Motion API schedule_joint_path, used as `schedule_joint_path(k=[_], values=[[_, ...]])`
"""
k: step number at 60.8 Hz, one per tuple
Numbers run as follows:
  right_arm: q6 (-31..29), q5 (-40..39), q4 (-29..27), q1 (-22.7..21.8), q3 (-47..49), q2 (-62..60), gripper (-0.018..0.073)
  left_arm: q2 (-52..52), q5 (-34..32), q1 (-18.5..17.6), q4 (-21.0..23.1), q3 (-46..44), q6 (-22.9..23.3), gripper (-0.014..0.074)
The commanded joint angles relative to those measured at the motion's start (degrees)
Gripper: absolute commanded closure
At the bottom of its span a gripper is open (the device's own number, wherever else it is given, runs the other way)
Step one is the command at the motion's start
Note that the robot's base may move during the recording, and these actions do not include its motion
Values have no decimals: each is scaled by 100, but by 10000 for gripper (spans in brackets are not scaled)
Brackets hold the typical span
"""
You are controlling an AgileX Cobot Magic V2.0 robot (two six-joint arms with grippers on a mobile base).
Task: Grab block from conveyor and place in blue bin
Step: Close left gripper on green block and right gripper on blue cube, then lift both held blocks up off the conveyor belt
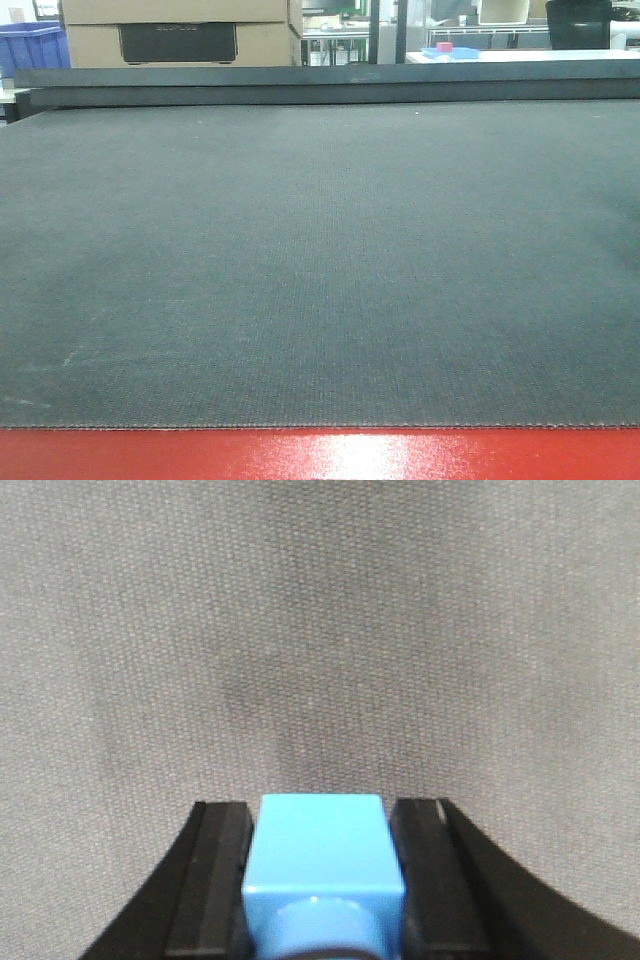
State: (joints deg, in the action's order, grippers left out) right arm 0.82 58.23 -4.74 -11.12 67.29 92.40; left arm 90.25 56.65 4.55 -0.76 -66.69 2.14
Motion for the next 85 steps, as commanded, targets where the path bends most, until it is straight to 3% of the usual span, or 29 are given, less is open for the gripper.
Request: schedule_joint_path(k=[1,10,31,38,47,60,73,85], values=[[-36,-4,5,-8,1,-65,721,136,-339,5,-5,181,120,167],[-36,-4,5,-8,1,-65,721,362,-744,5,-5,326,120,190],[-36,20,5,-8,1,-65,721,697,-615,5,-103,326,120,312],[-36,18,5,-8,1,-77,721,700,-502,5,-115,314,120,426],[-36,-42,5,-8,1,-242,721,689,-286,5,-115,237,109,708],[-36,-361,5,-8,-21,-756,721,186,-224,5,76,213,-651,707],[-230,-1350,5,-6,-704,-1671,721,-925,-1218,5,370,564,-860,707],[-361,-2776,5,-6,-1924,-2697,721,-2196,-2935,5,852,1485,-860,707]])
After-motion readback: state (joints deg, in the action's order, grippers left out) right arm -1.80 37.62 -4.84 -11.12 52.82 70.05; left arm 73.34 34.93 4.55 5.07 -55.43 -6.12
